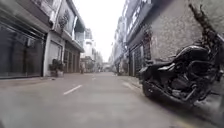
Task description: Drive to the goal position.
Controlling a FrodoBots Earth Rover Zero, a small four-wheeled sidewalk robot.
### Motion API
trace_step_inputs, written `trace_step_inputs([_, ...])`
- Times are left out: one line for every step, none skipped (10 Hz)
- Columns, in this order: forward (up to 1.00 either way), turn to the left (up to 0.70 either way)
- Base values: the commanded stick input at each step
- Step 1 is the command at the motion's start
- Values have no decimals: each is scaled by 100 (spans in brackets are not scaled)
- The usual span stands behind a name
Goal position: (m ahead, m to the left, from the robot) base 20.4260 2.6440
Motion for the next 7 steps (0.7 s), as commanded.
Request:
trace_step_inputs([50,0])
trace_step_inputs([50,0])
trace_step_inputs([50,0])
trace_step_inputs([50,0])
trace_step_inputs([50,0])
trace_step_inputs([50,0])
trace_step_inputs([50,0])
